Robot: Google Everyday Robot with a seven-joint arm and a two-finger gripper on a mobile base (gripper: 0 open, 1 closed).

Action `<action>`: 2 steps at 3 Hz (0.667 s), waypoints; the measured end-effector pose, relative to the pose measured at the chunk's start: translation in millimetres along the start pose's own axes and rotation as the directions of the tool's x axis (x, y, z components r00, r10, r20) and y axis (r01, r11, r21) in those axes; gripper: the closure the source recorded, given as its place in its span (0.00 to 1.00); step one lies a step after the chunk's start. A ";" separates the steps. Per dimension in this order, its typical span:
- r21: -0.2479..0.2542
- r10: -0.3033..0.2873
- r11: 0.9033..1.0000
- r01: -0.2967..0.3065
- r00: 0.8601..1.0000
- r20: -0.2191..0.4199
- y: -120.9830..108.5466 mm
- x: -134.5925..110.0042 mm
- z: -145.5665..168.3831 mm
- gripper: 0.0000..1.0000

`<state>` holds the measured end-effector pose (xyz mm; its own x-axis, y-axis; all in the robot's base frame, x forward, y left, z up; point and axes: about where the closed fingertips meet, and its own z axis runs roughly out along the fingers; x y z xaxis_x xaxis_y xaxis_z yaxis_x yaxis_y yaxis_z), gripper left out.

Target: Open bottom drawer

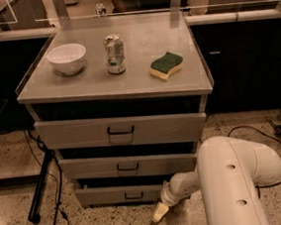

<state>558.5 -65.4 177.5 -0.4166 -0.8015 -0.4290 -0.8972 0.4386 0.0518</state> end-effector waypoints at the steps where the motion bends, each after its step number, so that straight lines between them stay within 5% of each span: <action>1: -0.043 0.034 0.998 -0.035 0.999 -0.026 29.7 24.7 -31.1 0.00; 2: -0.089 0.080 0.993 -0.083 0.996 -0.044 65.1 52.9 -66.4 0.00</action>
Offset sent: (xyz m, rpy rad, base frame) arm -0.1300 -0.0617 0.0638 0.0259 0.1764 -0.0575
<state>468.3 -106.2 218.1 -0.4928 -0.7813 -0.3831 -0.8689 0.4658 0.1677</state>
